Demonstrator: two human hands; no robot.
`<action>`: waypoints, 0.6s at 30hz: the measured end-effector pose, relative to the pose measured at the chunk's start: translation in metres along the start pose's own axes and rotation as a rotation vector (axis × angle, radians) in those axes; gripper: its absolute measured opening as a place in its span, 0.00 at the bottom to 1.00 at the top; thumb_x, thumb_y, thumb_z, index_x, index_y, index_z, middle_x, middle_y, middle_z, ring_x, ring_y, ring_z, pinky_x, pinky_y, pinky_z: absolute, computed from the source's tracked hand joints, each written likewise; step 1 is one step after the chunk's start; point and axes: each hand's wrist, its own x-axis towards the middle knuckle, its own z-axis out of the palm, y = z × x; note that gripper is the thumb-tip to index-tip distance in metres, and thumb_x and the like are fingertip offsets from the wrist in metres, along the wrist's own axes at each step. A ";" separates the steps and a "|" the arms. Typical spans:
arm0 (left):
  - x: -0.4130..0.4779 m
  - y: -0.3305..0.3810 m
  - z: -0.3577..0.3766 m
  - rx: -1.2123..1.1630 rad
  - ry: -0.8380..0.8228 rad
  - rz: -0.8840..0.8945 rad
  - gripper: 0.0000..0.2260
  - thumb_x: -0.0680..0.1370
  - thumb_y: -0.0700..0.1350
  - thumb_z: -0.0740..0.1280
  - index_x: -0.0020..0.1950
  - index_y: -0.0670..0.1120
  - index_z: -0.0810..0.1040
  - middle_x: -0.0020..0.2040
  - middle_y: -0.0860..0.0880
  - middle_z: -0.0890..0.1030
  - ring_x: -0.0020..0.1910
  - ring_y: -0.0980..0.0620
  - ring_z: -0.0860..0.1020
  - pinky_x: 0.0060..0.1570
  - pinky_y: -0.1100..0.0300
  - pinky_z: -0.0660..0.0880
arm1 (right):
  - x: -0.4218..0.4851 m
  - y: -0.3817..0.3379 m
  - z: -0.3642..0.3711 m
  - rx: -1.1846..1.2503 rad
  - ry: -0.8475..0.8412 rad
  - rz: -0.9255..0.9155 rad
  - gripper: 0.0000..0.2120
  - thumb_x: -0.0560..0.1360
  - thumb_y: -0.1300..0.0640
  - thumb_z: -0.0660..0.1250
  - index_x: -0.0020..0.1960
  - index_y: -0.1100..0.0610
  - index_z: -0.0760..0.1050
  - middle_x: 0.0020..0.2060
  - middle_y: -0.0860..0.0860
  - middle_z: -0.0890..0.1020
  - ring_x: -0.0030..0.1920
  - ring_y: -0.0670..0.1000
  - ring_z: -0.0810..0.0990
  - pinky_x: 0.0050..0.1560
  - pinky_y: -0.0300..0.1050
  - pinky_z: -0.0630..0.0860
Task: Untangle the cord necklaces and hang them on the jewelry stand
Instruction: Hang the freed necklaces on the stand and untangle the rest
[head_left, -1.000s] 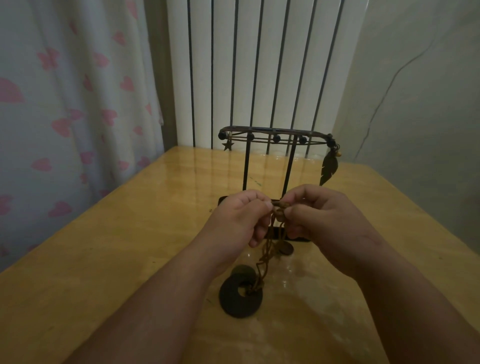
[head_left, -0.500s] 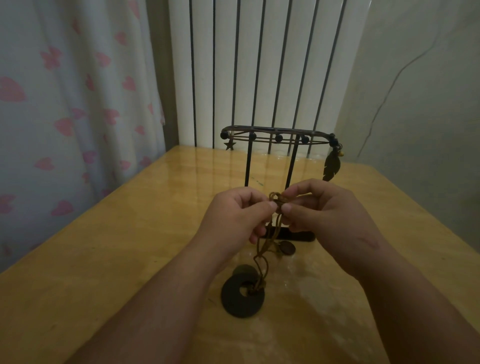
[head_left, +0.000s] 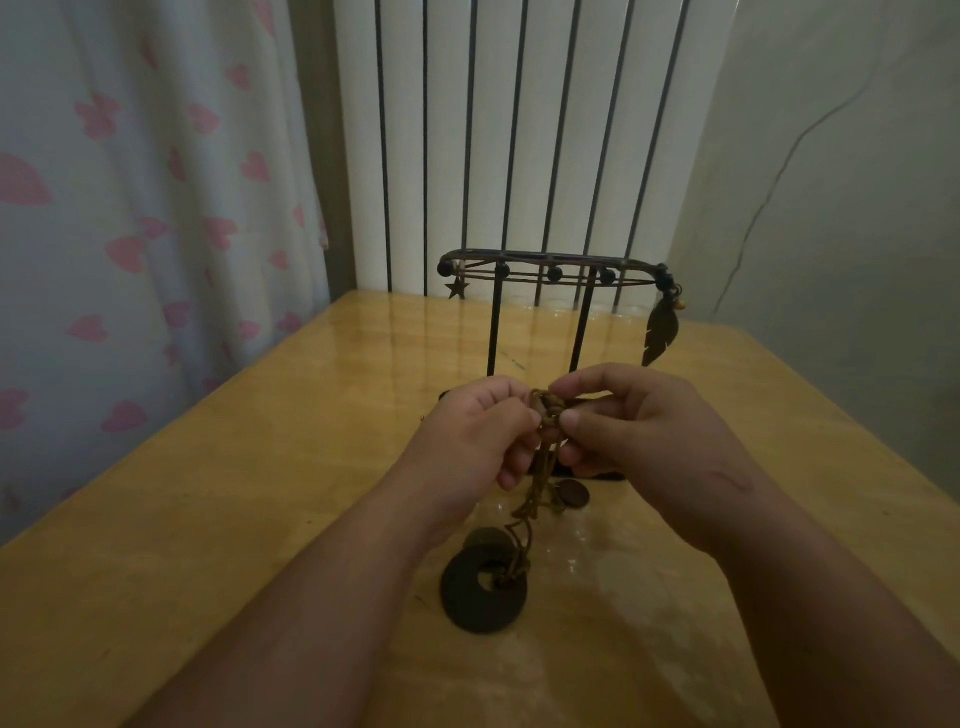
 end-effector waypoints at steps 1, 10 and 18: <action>0.000 -0.001 0.000 -0.005 -0.003 -0.001 0.11 0.79 0.38 0.60 0.40 0.47 0.78 0.33 0.49 0.75 0.31 0.53 0.72 0.30 0.61 0.69 | 0.000 0.000 0.000 -0.011 0.002 -0.004 0.09 0.77 0.63 0.66 0.50 0.50 0.79 0.37 0.50 0.85 0.38 0.48 0.84 0.42 0.43 0.83; -0.001 0.001 0.000 0.022 0.033 0.024 0.10 0.80 0.43 0.63 0.39 0.48 0.78 0.31 0.52 0.76 0.30 0.55 0.72 0.30 0.61 0.69 | 0.001 0.000 0.002 -0.110 0.056 -0.032 0.09 0.78 0.60 0.66 0.51 0.46 0.77 0.37 0.46 0.85 0.37 0.44 0.83 0.39 0.38 0.81; 0.000 0.001 0.002 0.016 0.068 -0.002 0.11 0.80 0.41 0.61 0.39 0.47 0.78 0.32 0.50 0.76 0.30 0.55 0.72 0.29 0.62 0.68 | 0.002 0.000 0.003 -0.070 0.135 0.000 0.06 0.77 0.59 0.66 0.48 0.48 0.78 0.35 0.45 0.85 0.35 0.43 0.83 0.37 0.37 0.81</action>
